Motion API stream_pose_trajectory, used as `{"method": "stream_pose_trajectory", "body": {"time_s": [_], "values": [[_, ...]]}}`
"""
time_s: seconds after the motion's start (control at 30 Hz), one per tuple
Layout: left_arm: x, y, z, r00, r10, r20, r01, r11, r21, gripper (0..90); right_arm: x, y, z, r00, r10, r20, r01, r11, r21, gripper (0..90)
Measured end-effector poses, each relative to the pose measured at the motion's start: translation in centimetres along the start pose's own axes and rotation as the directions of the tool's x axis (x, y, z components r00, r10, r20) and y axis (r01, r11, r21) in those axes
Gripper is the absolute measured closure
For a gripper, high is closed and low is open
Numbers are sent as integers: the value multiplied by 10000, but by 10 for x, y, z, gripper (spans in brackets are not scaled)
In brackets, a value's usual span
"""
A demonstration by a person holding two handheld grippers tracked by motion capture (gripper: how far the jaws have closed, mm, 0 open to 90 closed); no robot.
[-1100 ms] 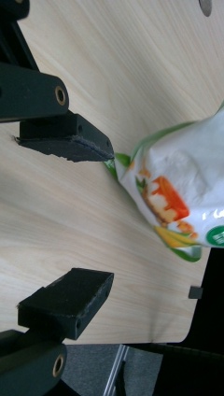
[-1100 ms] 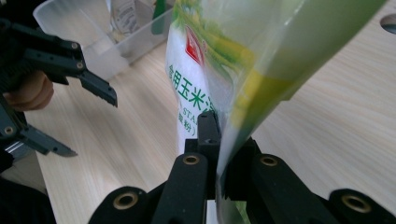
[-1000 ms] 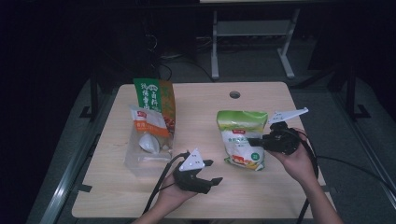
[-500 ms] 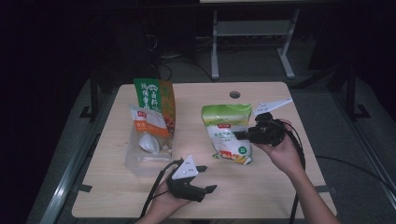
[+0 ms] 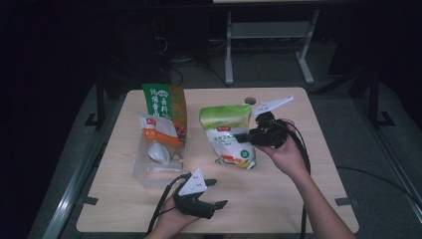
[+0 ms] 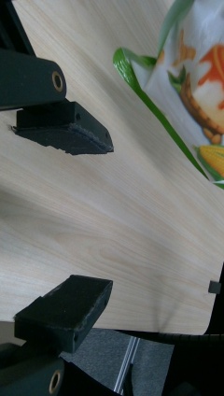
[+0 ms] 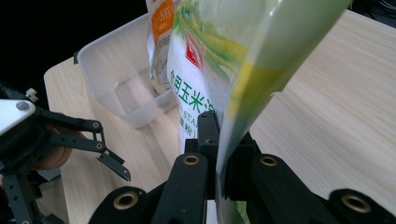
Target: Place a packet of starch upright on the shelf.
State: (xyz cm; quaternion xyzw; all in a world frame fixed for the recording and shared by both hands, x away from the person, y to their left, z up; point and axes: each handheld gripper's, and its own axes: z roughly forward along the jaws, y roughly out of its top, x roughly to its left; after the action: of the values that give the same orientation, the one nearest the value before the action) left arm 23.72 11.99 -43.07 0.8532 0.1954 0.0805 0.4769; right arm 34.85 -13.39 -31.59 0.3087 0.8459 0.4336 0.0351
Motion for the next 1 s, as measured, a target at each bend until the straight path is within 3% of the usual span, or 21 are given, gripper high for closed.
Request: {"method": "stream_pose_trajectory", "body": {"time_s": [0.3,0.5,0.57,1.0], "values": [[-4,-2,0,9999,-56,155,56,10000,5,282,8,18,9,9996,-207,-203,208,9998,52,869],[-7,-3,0,9997,207,116,-207,9998,29,274,13,30,14,9987,-393,-330,394,9992,28,870],[-8,-4,1,9999,44,132,-43,10000,-32,271,15,34,17,9976,-549,-421,548,9985,-31,870],[-11,-4,-1,9996,211,162,-211,9998,-13,265,35,60,31,9928,-920,-763,919,9958,-50,870]]}}
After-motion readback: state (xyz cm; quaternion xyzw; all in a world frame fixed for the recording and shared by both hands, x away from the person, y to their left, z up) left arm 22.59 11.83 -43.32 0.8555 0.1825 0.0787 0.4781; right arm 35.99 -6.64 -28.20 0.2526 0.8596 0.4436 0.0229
